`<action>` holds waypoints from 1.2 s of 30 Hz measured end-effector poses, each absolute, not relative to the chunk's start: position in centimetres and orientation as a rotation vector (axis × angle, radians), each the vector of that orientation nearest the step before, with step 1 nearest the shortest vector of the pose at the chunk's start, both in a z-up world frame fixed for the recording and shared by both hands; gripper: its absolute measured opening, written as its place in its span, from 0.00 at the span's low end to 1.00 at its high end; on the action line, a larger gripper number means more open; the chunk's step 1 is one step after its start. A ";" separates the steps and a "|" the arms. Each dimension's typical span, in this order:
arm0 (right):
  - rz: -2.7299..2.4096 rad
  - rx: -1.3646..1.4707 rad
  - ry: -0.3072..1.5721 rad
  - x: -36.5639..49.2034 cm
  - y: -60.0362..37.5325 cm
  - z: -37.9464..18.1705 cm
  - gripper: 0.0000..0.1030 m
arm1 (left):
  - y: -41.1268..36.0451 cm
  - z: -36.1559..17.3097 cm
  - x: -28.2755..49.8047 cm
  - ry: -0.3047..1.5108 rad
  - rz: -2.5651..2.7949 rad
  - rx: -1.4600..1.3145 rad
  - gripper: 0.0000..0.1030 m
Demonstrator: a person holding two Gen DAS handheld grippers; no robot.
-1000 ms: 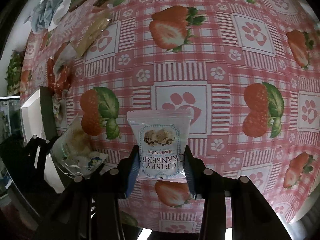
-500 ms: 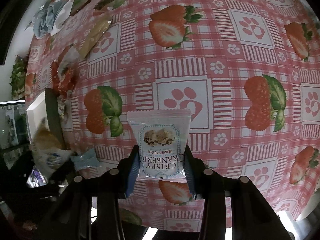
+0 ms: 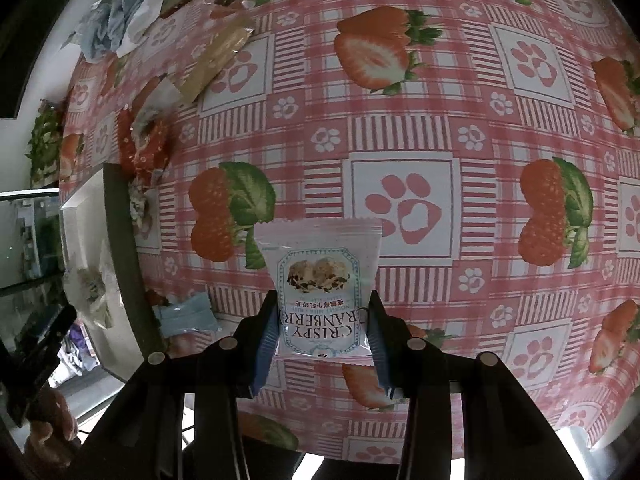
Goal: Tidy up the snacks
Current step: 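Lower the clear cookie bag into the tray and open the left tool, then grasp the light blue bar packet with the left tool, then carry blue bar and cranberry packet over the tray and release both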
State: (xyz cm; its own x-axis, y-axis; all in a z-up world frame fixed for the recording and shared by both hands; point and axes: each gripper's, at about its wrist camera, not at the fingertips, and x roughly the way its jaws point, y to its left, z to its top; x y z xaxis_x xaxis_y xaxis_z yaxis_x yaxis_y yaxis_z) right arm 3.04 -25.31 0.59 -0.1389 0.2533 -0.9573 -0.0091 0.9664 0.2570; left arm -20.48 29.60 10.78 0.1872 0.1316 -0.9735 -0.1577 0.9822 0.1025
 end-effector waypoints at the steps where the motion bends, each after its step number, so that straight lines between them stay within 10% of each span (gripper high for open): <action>1: 0.230 0.183 1.699 3.0 -25.3 0.6 0.42 | 28.5 10.9 -20.4 1.355 0.167 0.023 1.00; 11: 0.190 0.204 1.702 2.4 -26.2 0.8 0.42 | 11.0 5.7 -22.0 1.277 -0.372 0.749 1.00; 25: 0.167 0.222 1.718 1.2 -27.1 0.8 0.42 | 12.3 -0.4 -18.4 1.506 -0.422 0.646 1.00; 27: 0.177 0.215 1.715 1.3 -26.7 1.0 0.42 | 12.7 -0.3 -18.1 1.531 -0.442 0.584 0.90; 31: 0.199 0.205 1.704 1.5 -25.7 1.5 0.42 | 12.6 0.8 -19.3 1.526 -0.492 0.510 0.25; 36: 0.216 0.186 1.703 1.7 -24.5 1.8 0.42 | 14.4 2.1 -19.3 1.534 -0.409 0.290 0.25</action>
